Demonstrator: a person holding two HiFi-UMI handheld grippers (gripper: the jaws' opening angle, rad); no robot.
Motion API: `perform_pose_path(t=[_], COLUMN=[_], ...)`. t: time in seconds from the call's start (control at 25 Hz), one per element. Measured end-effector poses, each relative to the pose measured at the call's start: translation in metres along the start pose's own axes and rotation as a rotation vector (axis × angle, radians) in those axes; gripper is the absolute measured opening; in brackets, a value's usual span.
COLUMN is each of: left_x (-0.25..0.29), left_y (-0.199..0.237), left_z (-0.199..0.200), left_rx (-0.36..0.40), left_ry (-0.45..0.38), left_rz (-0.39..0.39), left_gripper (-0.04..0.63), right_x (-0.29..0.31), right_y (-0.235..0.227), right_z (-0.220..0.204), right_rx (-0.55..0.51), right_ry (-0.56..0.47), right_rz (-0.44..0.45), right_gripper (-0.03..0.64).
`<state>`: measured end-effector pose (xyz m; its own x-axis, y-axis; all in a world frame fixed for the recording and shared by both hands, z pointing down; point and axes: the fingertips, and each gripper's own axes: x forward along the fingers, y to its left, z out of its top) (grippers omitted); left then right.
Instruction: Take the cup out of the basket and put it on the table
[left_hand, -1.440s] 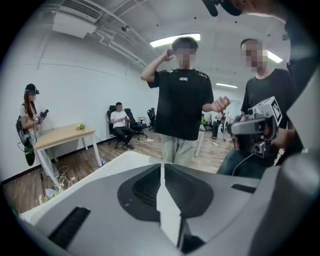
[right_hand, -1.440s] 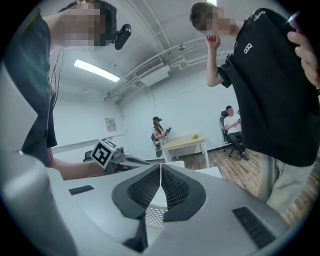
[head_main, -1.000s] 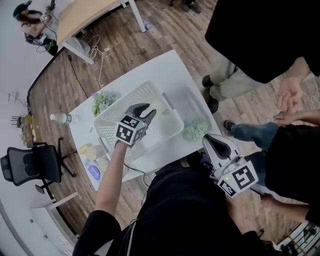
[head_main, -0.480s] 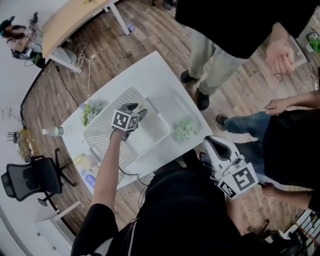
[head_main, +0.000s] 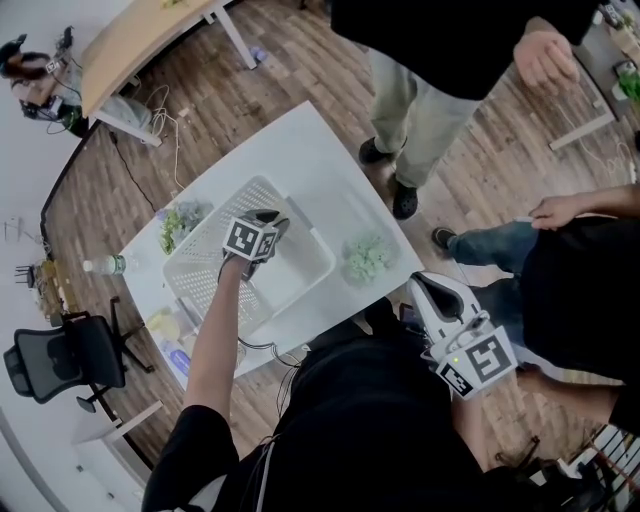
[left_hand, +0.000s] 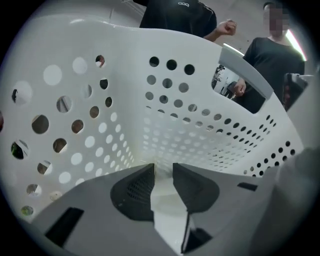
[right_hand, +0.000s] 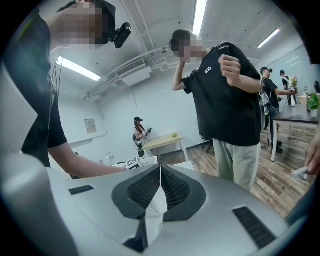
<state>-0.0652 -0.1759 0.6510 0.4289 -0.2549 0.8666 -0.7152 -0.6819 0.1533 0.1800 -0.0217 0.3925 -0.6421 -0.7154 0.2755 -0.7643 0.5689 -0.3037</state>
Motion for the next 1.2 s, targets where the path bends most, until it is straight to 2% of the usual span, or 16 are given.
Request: perform_pose_path(t=[0.24,0.56,0.76,1.0,1.2], left_x=[-0.012,-0.043,-0.097,-0.181,-0.237], left_y=[-0.012,-0.028,-0.044,-0.08,-0.112], left_z=[0.003,0.007,0.031,0.068,0.066], left_rx=[0.002,0.016,0.069,0.139,0.163], left_ry=[-0.019,-0.081,-0.209,-0.377,-0.45], left_rz=[0.0,0.037,0.12,0.226,0.286], left_gripper=[0.063,0.02,0.018,0.018,0.018], right_x=[0.004,0.012,0.026,0.05,0.071], right_y=[0.001,0.011,0.027,0.05,0.083], right_z=[0.004,0.004,0.008,0.016,0.016], right_rx=[-0.004,-0.027,-0.054,-0.133,-0.221], right_ry=[-0.004,0.003,0.017,0.044,0.047], right_rz=[0.035,0.101,0.176,0.308,0.397], right_gripper=[0.026,0.026,0.026,0.026,0.026])
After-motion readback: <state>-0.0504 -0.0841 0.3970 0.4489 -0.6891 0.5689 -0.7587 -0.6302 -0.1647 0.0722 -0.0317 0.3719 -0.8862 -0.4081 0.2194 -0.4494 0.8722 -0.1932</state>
